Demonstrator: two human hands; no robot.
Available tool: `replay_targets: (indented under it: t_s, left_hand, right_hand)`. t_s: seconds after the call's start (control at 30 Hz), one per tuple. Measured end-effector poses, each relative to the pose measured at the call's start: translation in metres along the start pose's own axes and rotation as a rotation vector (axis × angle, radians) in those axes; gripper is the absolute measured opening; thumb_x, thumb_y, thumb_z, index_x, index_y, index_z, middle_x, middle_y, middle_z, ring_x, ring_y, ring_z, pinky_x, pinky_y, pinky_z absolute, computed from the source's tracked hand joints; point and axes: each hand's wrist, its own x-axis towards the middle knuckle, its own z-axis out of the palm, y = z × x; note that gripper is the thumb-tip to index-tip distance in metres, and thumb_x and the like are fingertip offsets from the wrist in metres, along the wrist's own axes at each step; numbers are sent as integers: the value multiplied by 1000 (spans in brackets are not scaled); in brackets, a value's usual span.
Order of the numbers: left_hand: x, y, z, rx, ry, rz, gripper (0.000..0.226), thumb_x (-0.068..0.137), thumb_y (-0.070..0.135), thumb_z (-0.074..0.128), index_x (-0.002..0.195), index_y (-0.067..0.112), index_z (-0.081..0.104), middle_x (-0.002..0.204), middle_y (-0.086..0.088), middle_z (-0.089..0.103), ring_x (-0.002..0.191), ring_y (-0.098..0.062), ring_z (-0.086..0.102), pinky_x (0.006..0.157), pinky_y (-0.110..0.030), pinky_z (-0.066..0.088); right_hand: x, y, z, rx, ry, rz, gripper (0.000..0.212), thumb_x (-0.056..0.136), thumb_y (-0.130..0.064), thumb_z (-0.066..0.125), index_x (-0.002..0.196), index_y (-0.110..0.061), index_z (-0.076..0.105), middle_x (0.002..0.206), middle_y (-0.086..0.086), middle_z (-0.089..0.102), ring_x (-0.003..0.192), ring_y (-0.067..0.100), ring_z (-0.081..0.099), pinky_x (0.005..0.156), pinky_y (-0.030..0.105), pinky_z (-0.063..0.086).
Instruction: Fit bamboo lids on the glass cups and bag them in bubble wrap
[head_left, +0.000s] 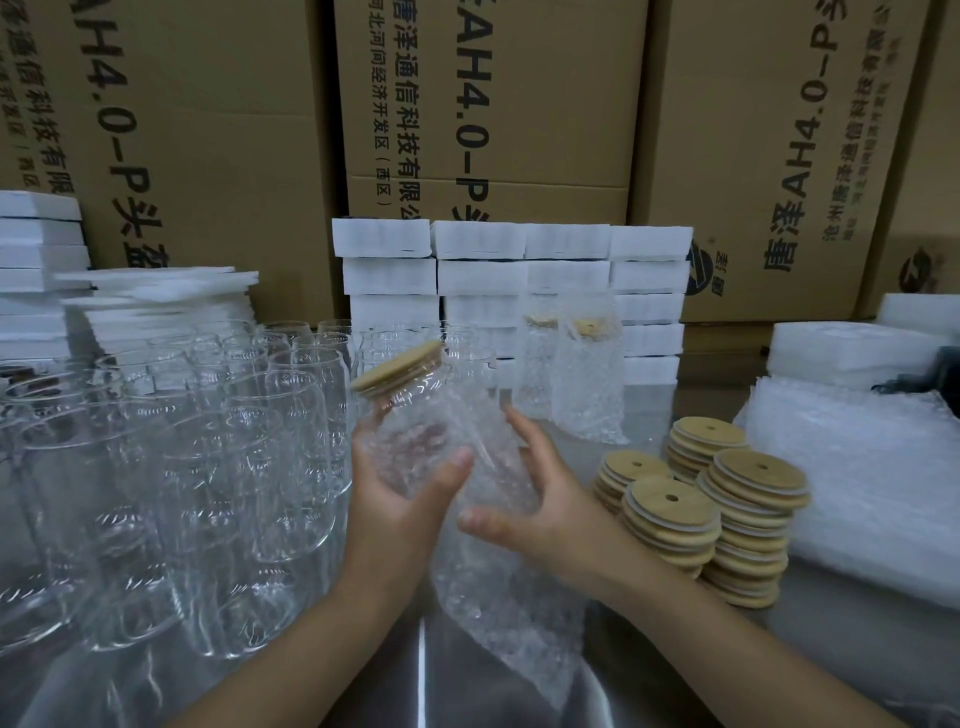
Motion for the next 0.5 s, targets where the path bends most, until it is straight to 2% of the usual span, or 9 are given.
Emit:
replay_targets:
  t_s: [0.07, 0.13, 0.17, 0.27, 0.4, 0.47, 0.5]
  left_hand:
    - [-1, 2, 0, -18, 8, -12, 89, 56, 54, 73, 135, 24, 43, 110, 1, 71, 101, -12, 69, 75, -20, 55]
    - [-3, 7, 2, -43, -18, -41, 82, 54, 56, 73, 129, 45, 40, 121, 1, 65, 107, -10, 66, 75, -18, 54]
    - [-3, 10, 3, -69, -49, -57, 83, 53, 57, 75, 127, 51, 37, 128, -1, 61, 110, -11, 65, 76, -20, 55]
    - [-4, 14, 3, -150, -194, -80, 108, 44, 68, 84, 136, 50, 31, 141, -5, 52, 118, -20, 62, 84, -34, 56]
    - [-3, 12, 1, -70, -298, -87, 130, 38, 76, 81, 147, 46, 18, 147, 3, 45, 129, -12, 52, 97, -32, 52]
    - [-2, 7, 1, 39, -335, -111, 128, 35, 77, 81, 144, 50, 19, 150, 5, 40, 134, -9, 46, 106, -36, 45]
    - [-2, 4, 1, 97, -358, -120, 122, 34, 76, 82, 137, 56, 20, 150, 11, 37, 136, -3, 41, 109, -31, 41]
  right_hand:
    - [0, 3, 3, -52, -71, 33, 119, 51, -57, 87, 145, -47, 15, 138, -24, 45, 126, -7, 45, 105, 28, 42]
    - [-1, 5, 6, -57, -95, 47, 119, 53, -51, 89, 145, -48, 14, 138, -24, 47, 128, -2, 46, 108, 35, 40]
    - [-1, 6, 7, -24, -87, 38, 115, 55, -44, 90, 143, -46, 17, 134, -23, 51, 125, -1, 50, 107, 35, 42]
    - [0, 8, 9, 67, 19, -28, 101, 59, -26, 91, 139, -36, 29, 124, -14, 61, 115, 5, 60, 99, 37, 49]
    - [2, 4, 6, 136, 188, -126, 93, 58, -26, 88, 134, -28, 36, 118, -10, 65, 111, 8, 63, 90, 27, 53]
    - [1, 1, 3, 169, 267, -163, 90, 58, -26, 87, 132, -27, 37, 115, -10, 65, 108, 8, 64, 85, 21, 53]
    - [2, 0, 1, 185, 302, -178, 88, 58, -25, 87, 131, -26, 38, 113, -9, 66, 107, 10, 65, 83, 21, 53]
